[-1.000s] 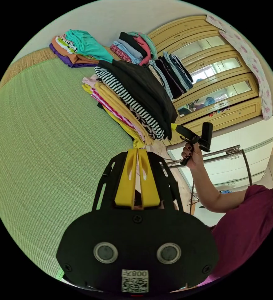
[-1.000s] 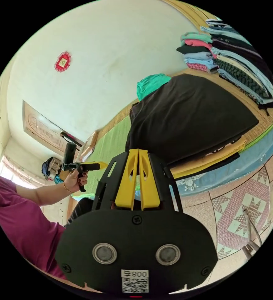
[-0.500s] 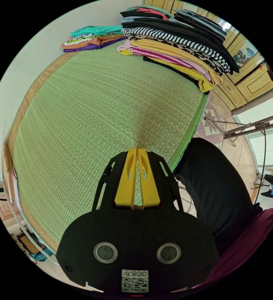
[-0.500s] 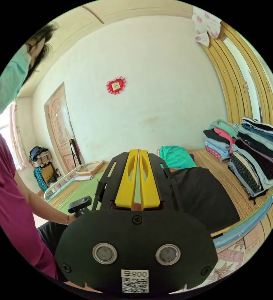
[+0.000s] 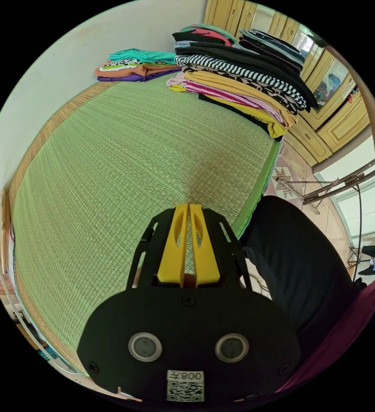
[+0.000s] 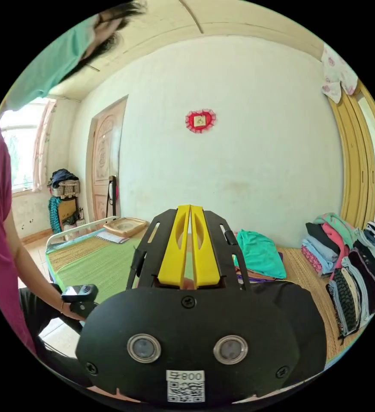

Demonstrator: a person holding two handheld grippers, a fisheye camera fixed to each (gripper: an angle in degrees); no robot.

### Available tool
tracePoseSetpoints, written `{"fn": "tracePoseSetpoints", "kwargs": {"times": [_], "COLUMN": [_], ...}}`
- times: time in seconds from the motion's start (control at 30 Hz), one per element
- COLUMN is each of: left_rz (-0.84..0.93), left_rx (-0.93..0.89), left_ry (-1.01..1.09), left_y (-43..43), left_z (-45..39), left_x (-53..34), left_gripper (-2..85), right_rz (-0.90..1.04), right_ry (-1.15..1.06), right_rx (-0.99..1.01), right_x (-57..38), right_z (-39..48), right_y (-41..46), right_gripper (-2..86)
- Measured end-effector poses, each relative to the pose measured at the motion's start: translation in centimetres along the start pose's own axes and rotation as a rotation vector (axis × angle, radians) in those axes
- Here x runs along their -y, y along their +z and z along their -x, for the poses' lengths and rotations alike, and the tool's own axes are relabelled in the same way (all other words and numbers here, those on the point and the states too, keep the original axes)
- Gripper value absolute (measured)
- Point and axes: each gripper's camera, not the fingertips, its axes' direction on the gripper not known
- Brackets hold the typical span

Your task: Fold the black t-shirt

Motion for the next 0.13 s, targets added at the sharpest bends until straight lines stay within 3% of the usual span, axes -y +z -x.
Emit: {"fn": "tracePoseSetpoints", "kwargs": {"times": [0.13], "left_rz": [-0.042], "left_rx": [-0.046], "left_ry": [-0.057], "left_y": [-1.1], "left_z": [1.4], "left_x": [-3.1], "left_gripper": [0.5], "right_rz": [0.153], "right_ry": [0.091], "right_rx": [-0.071], "right_x": [-0.1], "right_z": [-7.1], "right_y": [12.6], "right_gripper": [1.7]}}
